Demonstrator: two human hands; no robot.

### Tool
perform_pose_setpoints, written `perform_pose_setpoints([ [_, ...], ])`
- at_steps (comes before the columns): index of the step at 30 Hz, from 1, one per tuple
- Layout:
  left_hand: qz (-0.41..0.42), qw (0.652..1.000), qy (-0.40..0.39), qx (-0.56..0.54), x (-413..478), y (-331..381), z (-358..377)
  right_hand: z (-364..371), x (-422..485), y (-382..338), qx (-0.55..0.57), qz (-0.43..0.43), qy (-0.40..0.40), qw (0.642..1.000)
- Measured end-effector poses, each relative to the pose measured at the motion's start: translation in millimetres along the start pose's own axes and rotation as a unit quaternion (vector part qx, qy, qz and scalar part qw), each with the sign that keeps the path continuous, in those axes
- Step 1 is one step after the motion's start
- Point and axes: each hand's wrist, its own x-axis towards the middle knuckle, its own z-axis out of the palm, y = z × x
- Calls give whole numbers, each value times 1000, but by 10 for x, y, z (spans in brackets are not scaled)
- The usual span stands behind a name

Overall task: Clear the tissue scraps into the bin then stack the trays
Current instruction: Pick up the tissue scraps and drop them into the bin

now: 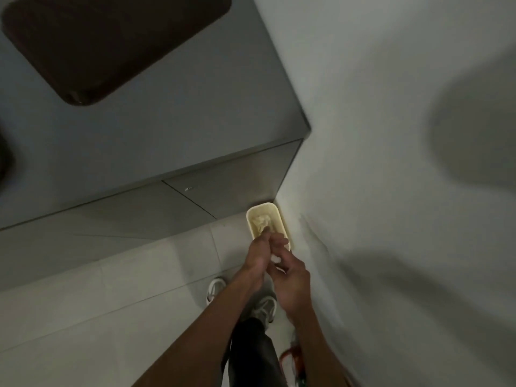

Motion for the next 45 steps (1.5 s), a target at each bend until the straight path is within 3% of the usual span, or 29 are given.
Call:
perform_pose_setpoints([
  [5, -18, 1000, 8, 23, 621, -205, 21, 189, 481, 452, -21, 3, 24, 999],
  [9, 40, 987, 23, 155, 1114, -411, -135, 360, 906, 860, -31, 20, 19, 999],
  [14, 122, 909, 80, 390, 1912, -679, -524, 595, 1588, 1689, -105, 42, 38, 993],
  [20, 80, 890, 114, 435, 3013, -971, -660, 922, 2496, 2729, -176, 35, 1, 984],
  [24, 110, 884, 121, 438, 3425, -1220, -689, 1204, 2999, 3163, -207, 3, -13, 978],
  [29, 153, 893, 148, 398, 3636, -1502, -772, 1504, 3429, 3175, -260, -25, -17, 965],
  [33, 146, 892, 129, 408, 3689, -1614, -882, 1589, 3487, 3189, -387, -52, -22, 920],
  [36, 137, 892, 123, 414, 3480, -1562, -925, 1460, 3254, 3039, -322, -53, -1, 945],
  [41, 142, 866, 124, 463, 2717, -1299, -994, 1114, 2540, 2458, -301, -29, -3, 953],
  [45, 174, 858, 121, 468, 1846, -929, -1022, 833, 1832, 1764, -308, -66, 13, 949],
])
